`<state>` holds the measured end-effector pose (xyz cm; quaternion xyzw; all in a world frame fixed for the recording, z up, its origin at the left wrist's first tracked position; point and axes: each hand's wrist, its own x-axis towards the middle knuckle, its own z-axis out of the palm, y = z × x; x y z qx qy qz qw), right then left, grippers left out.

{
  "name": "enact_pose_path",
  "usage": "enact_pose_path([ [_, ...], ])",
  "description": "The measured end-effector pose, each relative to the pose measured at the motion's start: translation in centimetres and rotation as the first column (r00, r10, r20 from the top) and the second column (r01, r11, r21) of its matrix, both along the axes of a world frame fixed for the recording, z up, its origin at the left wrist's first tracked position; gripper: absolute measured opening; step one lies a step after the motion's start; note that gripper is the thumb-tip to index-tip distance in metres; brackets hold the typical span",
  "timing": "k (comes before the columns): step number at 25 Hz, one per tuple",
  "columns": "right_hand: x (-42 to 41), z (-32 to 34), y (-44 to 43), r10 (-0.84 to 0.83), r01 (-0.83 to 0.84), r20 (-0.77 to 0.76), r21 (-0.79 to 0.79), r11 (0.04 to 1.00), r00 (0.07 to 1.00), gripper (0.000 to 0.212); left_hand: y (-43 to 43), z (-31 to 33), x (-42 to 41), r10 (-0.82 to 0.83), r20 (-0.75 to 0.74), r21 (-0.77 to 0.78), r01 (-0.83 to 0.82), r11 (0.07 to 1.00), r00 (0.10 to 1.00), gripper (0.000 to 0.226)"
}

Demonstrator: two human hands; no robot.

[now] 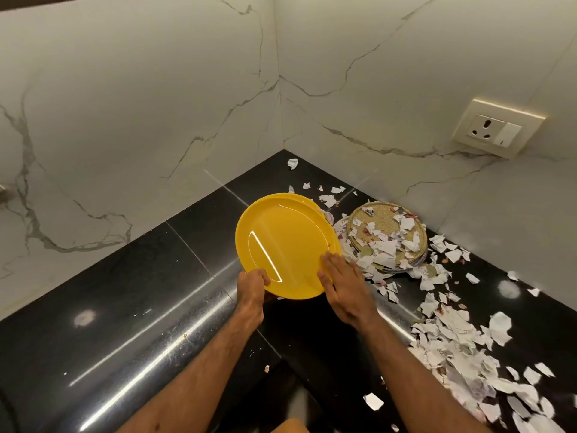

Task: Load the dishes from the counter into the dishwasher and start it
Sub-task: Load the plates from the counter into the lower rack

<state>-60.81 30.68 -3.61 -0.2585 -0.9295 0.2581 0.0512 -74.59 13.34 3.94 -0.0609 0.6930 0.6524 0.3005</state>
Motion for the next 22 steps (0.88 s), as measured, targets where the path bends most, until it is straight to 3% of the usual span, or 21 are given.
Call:
enact_pose_path([
  [3,0.6,-0.1,-0.7,-0.252,0.254,0.045,-0.030,0.967,0.967,0.080,-1.1,0.8,0.4,-0.059,-0.029,-0.041,0.058,0.997,0.998,0.019],
  [8,2.1,1.2,-2.3,-0.130,0.130,0.000,-0.018,0.991,0.991,0.076,-2.2,2.1,0.8,-0.130,-0.024,-0.033,0.129,0.991,0.991,0.021],
  [12,3.4,1.2,-3.7,-0.501,0.500,0.016,-0.106,0.859,0.865,0.090,-3.5,1.7,1.2,-0.184,-0.020,-0.022,0.183,0.983,0.983,0.021],
  [17,6.7,2.6,-6.8,-0.429,0.384,-0.175,-0.240,0.891,0.886,0.069,-4.6,0.8,1.9,-0.242,0.022,0.007,0.242,0.970,0.970,0.026],
  [20,8.9,3.9,-8.4,-0.560,0.411,-0.252,-0.460,0.787,0.790,0.063,-4.8,0.8,3.8,-0.277,0.023,0.031,0.276,0.961,0.961,0.021],
  [22,11.0,4.1,-9.5,-0.643,0.467,-0.298,-0.487,0.738,0.706,0.063,-4.9,0.2,5.4,-0.282,-0.009,0.057,0.282,0.958,0.959,0.008],
])
